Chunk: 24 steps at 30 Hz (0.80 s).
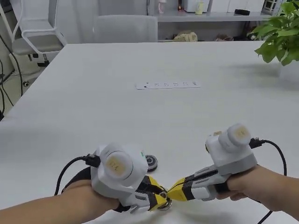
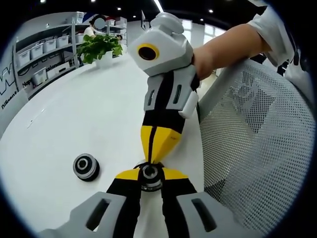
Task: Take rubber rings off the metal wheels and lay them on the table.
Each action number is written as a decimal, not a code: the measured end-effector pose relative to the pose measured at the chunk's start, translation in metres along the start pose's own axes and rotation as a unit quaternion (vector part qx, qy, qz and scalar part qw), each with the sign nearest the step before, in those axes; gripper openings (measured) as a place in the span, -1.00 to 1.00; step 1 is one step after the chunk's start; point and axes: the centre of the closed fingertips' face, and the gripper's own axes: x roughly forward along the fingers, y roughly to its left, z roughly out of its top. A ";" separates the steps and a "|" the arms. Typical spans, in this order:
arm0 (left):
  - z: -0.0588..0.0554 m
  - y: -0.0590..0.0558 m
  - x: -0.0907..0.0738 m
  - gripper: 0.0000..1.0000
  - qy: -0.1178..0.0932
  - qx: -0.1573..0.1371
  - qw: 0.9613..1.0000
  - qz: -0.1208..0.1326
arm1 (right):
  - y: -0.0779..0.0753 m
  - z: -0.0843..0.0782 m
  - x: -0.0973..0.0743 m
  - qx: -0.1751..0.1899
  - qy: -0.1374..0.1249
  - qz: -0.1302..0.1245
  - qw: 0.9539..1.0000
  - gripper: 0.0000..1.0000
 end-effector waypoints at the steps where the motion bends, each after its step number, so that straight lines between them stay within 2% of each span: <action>1: 0.000 0.000 0.000 -0.77 0.000 -0.002 1.000 -0.002 | 0.000 0.000 0.000 0.000 -0.001 0.000 1.000 -1.00; 10: 0.000 0.000 -0.004 -0.74 0.009 -0.004 1.000 -0.003 | 0.000 0.002 -0.001 0.002 -0.006 0.001 1.000 -1.00; 24: 0.010 -0.004 -0.019 -0.59 -0.009 -0.011 1.000 -0.005 | -0.001 0.007 -0.004 0.007 -0.017 0.002 1.000 -1.00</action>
